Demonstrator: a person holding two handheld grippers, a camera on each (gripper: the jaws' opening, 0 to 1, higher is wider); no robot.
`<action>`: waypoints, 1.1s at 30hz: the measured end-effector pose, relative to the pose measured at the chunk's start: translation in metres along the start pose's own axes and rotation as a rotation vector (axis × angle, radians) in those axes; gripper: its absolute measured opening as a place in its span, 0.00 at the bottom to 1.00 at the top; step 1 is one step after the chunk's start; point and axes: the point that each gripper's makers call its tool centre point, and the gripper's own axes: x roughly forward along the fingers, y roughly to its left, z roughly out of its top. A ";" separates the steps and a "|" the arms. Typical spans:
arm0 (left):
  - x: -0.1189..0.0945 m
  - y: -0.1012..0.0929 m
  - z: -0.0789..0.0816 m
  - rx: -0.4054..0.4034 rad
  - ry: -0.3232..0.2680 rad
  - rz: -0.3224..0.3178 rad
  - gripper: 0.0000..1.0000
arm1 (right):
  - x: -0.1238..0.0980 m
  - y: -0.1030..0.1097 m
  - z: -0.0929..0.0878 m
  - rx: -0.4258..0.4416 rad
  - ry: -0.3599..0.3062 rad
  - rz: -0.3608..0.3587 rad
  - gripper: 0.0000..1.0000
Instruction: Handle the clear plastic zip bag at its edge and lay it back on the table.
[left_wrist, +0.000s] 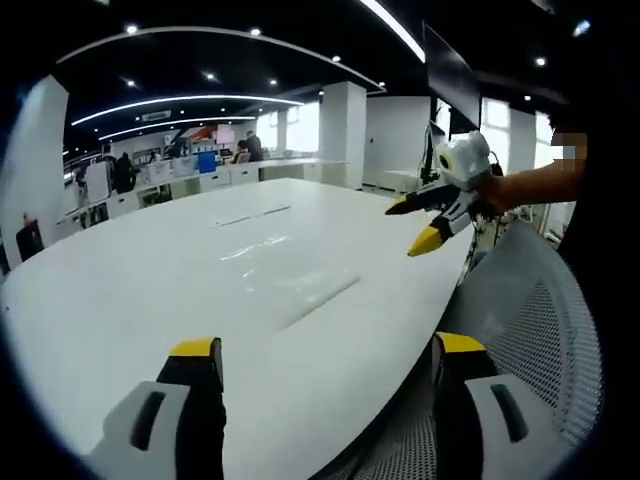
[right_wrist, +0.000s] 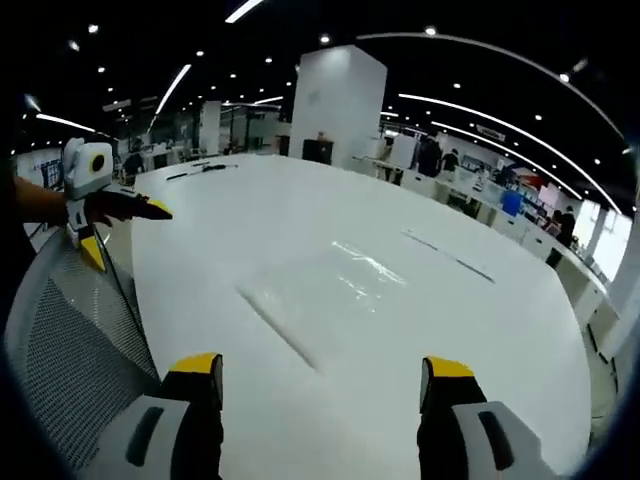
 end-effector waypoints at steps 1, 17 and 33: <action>0.000 -0.002 0.001 -0.002 -0.003 -0.001 0.88 | -0.004 0.000 0.000 0.008 -0.006 -0.002 0.86; 0.002 -0.001 0.004 -0.001 -0.030 -0.001 0.99 | -0.032 0.018 -0.027 0.072 -0.060 -0.037 1.00; 0.002 -0.006 0.004 0.034 -0.004 -0.009 0.99 | -0.032 0.014 -0.034 0.082 -0.057 -0.064 1.00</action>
